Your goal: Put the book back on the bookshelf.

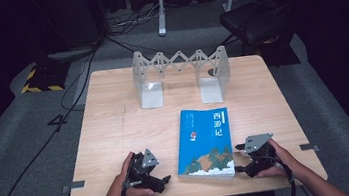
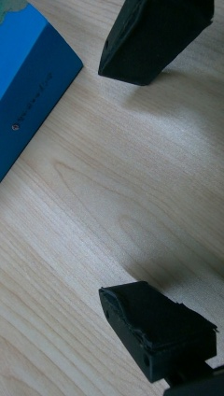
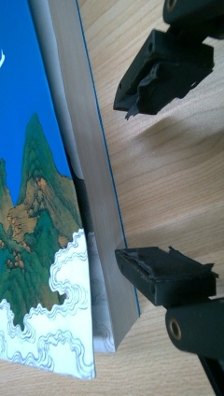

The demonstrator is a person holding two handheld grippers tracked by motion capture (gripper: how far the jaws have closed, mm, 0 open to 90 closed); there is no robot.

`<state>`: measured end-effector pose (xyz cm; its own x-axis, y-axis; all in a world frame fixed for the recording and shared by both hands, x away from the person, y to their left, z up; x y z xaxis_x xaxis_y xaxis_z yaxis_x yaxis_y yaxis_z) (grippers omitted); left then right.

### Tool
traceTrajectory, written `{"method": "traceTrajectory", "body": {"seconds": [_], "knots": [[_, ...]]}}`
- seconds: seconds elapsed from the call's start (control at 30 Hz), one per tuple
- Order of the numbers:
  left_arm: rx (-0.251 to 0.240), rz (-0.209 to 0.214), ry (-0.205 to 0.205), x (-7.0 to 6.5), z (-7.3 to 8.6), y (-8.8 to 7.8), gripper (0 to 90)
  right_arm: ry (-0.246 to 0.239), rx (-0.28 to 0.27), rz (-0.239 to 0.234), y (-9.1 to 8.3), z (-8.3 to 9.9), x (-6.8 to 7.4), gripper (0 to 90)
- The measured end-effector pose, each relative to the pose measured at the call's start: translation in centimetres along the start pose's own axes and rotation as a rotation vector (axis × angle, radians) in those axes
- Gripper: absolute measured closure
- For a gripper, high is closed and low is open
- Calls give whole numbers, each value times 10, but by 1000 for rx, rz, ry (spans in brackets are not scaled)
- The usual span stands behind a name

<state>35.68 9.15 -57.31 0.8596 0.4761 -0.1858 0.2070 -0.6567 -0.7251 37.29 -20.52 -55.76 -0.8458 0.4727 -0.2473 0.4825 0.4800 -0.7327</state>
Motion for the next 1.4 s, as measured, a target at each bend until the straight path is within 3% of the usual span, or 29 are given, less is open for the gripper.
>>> {"method": "traceTrajectory", "body": {"seconds": [0.57,0.9,1.2,1.4], "knots": [[0,0,0,0,0,0,2,30,-37,-17,-6,-5,-3,241],[0,0,1,0,0,0,2,-22,-10,-13,-2,-2,-1,262],[0,0,0,0,0,0,2,-12,-37,-15,-6,-7,-2,263],[0,2,1,0,0,0,2,-16,-27,-22,-6,-7,-2,270]]}}
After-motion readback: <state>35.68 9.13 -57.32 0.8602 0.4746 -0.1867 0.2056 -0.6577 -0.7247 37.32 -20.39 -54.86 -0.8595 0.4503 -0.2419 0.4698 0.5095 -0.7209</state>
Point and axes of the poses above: each handheld gripper's, and its own axes: y roughly forward along the jaws, z roughly out of its underside, x roughly to its left, the point moved 9 cm from there along y, roughly forward along the jaws, and after that the axes turned 13 degrees about z, right-handed, at the moved point
